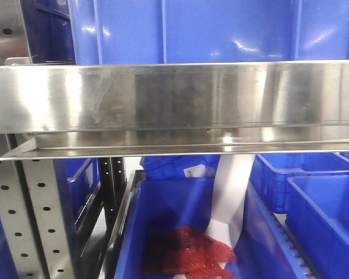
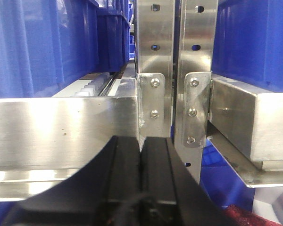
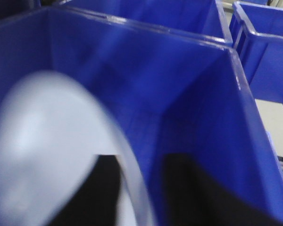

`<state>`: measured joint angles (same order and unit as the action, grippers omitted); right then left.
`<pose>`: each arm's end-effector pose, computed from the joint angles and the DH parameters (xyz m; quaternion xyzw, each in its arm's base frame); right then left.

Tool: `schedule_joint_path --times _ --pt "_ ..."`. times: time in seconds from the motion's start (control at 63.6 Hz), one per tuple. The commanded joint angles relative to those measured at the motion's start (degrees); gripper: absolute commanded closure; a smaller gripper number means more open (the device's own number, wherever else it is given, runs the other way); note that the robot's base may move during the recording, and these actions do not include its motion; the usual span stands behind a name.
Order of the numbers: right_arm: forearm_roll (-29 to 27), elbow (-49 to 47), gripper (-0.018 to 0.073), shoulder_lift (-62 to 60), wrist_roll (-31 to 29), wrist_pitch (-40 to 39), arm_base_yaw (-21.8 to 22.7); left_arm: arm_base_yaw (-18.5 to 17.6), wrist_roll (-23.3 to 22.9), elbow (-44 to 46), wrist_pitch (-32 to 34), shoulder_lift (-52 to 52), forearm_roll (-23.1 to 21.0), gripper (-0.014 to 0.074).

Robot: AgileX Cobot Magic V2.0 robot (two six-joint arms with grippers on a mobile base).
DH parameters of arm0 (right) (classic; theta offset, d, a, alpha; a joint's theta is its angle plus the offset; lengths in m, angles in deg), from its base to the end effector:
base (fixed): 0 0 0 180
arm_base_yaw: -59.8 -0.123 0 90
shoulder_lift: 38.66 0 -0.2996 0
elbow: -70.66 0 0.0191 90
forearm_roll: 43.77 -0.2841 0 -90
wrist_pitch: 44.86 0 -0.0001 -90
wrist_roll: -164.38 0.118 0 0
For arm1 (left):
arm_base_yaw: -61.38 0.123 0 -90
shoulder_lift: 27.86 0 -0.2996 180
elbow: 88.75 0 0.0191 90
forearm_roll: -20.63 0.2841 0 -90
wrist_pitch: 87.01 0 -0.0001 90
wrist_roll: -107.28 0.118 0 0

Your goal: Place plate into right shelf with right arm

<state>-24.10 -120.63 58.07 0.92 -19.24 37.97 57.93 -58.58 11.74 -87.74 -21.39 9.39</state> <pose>0.4024 0.1427 0.4226 -0.1226 0.8075 0.0434 0.5753 0.1020 -0.0065 0.2024 0.0389 0.6853 -0.0043 0.7272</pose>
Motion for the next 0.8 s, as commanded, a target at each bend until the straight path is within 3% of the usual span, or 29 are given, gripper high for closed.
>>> schedule_joint_path --times 0.0,0.079,0.393,0.471,0.691,0.754,0.786 --pt "1.08 -2.42 -0.0025 -3.07 0.06 -3.55 0.20 0.09 -0.14 -0.54 5.10 -0.62 -0.12 0.0643" --pt "1.04 -2.42 -0.0067 -4.32 0.06 -3.44 0.20 0.09 -0.14 -0.54 5.10 -0.62 -0.12 0.0643" --pt "0.41 -1.88 -0.0037 -16.93 0.06 3.34 0.13 0.09 -0.14 -0.54 5.10 -0.62 -0.12 0.0643" --pt "-0.68 0.25 0.0055 -21.25 0.06 4.96 0.13 0.09 -0.14 -0.54 5.10 -0.62 -0.12 0.0643" --pt "-1.20 15.19 0.0447 -37.20 0.06 4.73 0.13 0.09 -0.14 -0.54 5.10 -0.62 -0.12 0.0643" --pt "-1.20 20.83 0.0518 -42.57 0.01 3.95 0.13 0.09 -0.14 -0.54 5.10 -0.62 -0.12 0.0643" --pt "-1.20 24.07 0.0510 -45.66 0.01 3.46 0.13 0.09 -0.14 -0.54 5.10 -0.62 -0.12 0.0643"
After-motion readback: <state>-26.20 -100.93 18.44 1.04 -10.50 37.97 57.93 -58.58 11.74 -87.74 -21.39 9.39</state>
